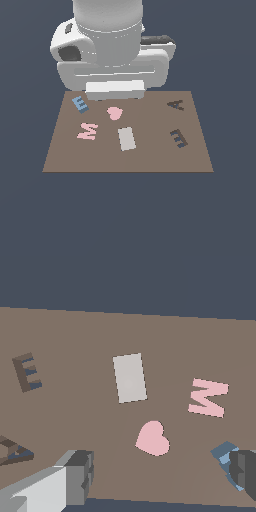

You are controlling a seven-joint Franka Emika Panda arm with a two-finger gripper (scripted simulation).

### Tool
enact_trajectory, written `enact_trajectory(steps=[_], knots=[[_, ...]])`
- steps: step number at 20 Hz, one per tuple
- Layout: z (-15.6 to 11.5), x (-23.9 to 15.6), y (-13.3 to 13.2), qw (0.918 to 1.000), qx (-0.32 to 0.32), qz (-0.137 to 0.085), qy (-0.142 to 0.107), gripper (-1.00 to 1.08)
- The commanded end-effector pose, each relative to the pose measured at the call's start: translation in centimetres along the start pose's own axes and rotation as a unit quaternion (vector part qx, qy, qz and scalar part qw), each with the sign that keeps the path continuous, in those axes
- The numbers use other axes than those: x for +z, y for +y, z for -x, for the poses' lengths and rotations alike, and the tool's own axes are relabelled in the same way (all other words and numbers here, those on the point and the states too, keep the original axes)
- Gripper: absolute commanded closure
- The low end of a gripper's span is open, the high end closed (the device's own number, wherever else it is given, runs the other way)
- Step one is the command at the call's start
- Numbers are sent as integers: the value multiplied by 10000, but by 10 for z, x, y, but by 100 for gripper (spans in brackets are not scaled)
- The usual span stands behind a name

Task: Insert a designated object into the corresponding slot on a board.

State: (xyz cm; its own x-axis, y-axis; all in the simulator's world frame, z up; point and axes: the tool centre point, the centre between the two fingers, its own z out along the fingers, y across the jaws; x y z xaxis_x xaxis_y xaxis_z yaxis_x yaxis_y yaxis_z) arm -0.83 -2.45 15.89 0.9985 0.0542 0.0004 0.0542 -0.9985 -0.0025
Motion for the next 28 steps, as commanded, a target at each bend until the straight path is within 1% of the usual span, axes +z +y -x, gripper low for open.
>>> enact_trajectory(steps=[1,6,11,19,28], knots=[[7,6,6,9999,-149,1,-2,-92],[23,21,23,9985,-546,2,-2,-92],[41,40,46,9945,-1046,4,-3,-92],[64,73,89,9822,-1879,6,-4,-92],[76,98,124,9686,-2487,8,-4,-92]])
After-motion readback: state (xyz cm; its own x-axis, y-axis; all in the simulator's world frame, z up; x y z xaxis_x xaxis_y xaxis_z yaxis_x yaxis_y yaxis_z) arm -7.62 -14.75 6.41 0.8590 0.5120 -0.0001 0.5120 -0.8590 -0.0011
